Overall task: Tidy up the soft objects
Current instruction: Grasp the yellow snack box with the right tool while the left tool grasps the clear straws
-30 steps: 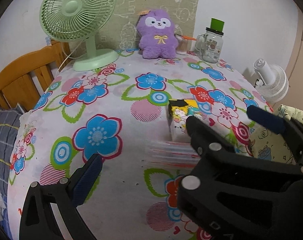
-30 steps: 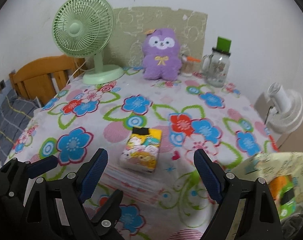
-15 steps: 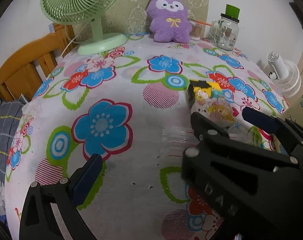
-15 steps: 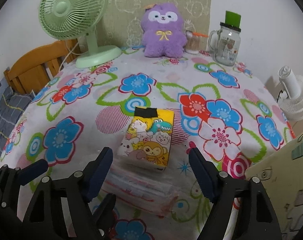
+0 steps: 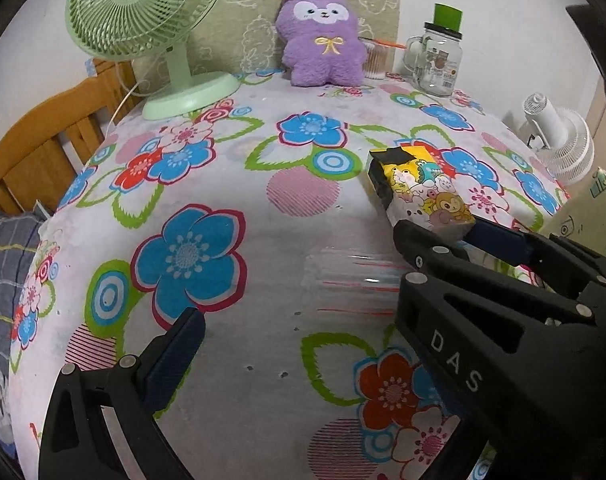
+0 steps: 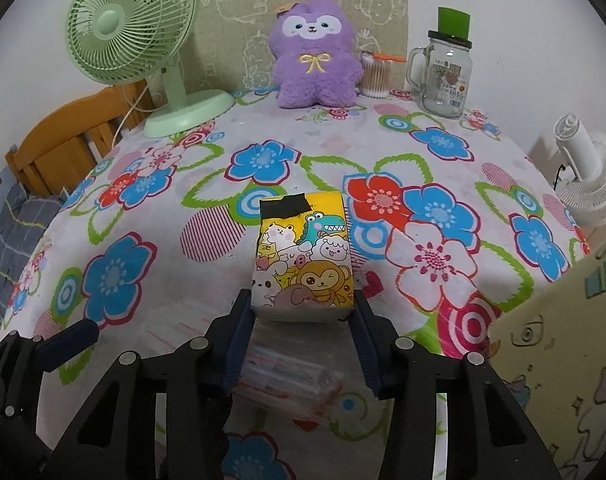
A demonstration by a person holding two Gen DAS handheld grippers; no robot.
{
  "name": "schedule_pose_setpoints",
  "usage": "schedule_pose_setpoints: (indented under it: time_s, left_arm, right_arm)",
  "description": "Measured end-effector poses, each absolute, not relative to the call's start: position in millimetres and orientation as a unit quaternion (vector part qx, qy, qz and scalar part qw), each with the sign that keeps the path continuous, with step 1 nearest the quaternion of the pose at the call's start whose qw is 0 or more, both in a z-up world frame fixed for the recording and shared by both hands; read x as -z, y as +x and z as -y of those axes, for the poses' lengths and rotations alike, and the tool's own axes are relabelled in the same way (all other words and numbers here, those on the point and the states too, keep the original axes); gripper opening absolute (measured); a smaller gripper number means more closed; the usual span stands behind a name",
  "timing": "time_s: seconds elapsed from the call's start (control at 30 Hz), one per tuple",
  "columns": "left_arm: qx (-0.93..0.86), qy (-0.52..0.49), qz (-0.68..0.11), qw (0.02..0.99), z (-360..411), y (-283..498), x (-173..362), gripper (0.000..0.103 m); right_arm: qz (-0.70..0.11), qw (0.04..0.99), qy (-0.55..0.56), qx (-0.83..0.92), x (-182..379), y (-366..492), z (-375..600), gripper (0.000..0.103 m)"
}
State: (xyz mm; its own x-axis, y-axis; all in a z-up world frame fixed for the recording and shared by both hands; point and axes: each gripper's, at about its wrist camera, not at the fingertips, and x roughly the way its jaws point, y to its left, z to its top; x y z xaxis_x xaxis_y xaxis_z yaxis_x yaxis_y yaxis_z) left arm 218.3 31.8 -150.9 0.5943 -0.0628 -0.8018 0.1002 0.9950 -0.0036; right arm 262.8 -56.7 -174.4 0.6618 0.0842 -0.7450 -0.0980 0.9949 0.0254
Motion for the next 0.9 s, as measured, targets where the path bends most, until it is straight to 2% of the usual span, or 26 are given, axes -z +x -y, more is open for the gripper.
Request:
schedule_pose_setpoints:
  time_s: [0.9]
  left_arm:
    - [0.028,0.040,-0.430,0.902,8.0,218.9,152.1,0.103]
  right_arm:
    - [-0.381,0.924,0.026,-0.021,163.3,226.5,100.8,0.051]
